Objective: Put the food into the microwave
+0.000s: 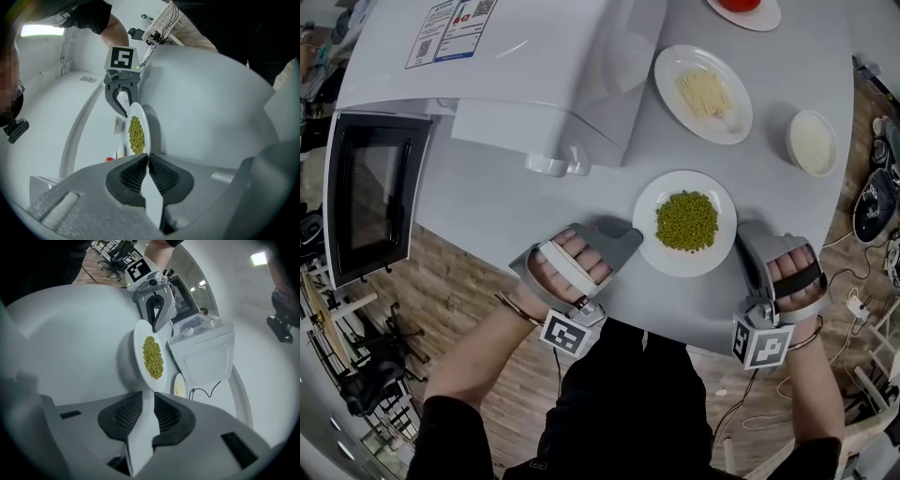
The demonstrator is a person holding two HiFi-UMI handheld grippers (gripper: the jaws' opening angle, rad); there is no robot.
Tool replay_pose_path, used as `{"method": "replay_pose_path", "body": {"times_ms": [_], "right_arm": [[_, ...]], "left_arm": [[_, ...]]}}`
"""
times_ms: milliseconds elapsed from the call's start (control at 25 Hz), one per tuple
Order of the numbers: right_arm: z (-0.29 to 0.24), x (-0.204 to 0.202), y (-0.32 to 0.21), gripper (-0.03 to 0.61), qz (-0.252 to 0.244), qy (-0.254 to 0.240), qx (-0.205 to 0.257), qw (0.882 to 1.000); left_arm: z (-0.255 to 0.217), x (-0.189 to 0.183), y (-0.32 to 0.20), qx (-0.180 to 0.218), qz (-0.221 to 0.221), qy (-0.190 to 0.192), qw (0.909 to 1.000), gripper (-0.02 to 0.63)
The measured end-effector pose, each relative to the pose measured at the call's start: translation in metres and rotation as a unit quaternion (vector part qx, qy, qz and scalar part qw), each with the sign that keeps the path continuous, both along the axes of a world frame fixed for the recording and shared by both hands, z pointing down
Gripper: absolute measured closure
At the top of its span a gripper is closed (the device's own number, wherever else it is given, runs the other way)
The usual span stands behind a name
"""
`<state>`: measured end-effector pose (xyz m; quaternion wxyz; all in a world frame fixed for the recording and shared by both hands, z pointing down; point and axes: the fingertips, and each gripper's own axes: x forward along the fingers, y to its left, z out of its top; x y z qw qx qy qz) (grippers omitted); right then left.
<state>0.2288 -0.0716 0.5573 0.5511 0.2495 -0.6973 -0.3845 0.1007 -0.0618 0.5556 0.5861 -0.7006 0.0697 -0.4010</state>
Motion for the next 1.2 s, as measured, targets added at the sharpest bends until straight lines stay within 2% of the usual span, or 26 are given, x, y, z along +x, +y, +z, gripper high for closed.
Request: {"method": "replay_pose_path", "body": {"times_ms": [360,480,760,920,1200], "right_arm": [[-0.002,-0.003,-0.004,0.502,0.002,-0.018,0.014,1.0],[-0.004,-0.007,-0.006,0.483,-0.003,-0.022,0.018,1.0],[-0.003,-0.014,-0.009,0.485,-0.029,0.001,0.032,0.999],[-0.002,-0.019,-0.008,0.515,-0.052,0.022,0.049,0.997],[-0.016,-0.019,-0.006,0.555,-0.037,0.025,0.08,0.996]], "left_arm": [[0.003,-0.002,0.001,0.001,0.015,-0.005,0.9999,0.592],[0.004,-0.002,0.001,0.002,0.021,-0.009,0.9997,0.592],[0.004,-0.003,-0.001,-0.002,0.021,-0.007,0.9998,0.592],[0.0,-0.005,-0.004,0.005,0.015,-0.001,0.9999,0.592],[-0.022,-0.007,-0.012,0.013,-0.001,0.017,0.9998,0.592]]}}
